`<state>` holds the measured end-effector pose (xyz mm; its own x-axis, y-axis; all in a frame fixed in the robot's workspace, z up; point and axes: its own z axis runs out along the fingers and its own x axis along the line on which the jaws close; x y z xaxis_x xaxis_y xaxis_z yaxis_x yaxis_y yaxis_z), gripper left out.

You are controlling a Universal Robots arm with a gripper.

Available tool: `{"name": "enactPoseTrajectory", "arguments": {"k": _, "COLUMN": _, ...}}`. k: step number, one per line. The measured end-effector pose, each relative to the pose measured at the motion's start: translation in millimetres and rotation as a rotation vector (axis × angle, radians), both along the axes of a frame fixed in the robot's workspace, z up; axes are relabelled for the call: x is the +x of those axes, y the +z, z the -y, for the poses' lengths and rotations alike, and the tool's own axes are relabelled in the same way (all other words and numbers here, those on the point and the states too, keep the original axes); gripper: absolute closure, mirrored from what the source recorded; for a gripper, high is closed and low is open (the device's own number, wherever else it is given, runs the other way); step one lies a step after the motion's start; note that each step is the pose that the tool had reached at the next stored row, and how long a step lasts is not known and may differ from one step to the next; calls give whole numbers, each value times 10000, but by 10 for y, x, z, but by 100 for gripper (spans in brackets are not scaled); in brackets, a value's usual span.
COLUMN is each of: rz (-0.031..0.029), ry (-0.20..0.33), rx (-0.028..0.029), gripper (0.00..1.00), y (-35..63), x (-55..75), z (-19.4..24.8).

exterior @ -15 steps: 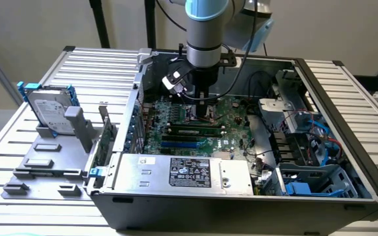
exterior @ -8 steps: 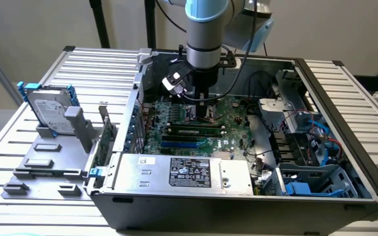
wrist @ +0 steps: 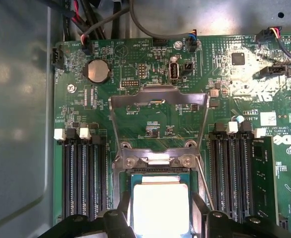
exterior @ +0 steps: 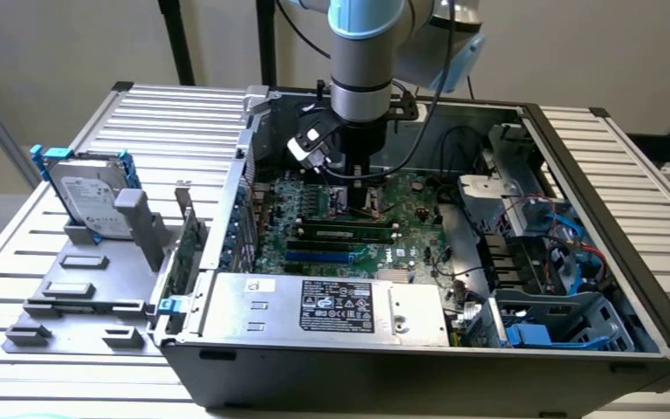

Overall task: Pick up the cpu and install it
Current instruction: 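Place the cpu into insertion slot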

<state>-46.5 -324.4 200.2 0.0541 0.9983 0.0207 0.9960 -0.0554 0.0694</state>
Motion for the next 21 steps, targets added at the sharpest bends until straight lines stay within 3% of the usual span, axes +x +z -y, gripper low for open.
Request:
{"name": "enactPoseTrajectory", "arguments": {"k": 7, "rz": 0, "ry": -1, "rx": -151, "gripper": 45, "y": -18, "x": 0, "z": -37}}
{"name": "enactPoseTrajectory", "arguments": {"k": 16, "rz": 0, "ry": 0, "rx": -425, "gripper": 45, "y": -35, "x": -5, "z": -82}}
{"name": "enactPoseTrajectory", "arguments": {"k": 21, "rz": 0, "ry": 1, "rx": -490, "gripper": 45, "y": -39, "x": -5, "z": -98}}
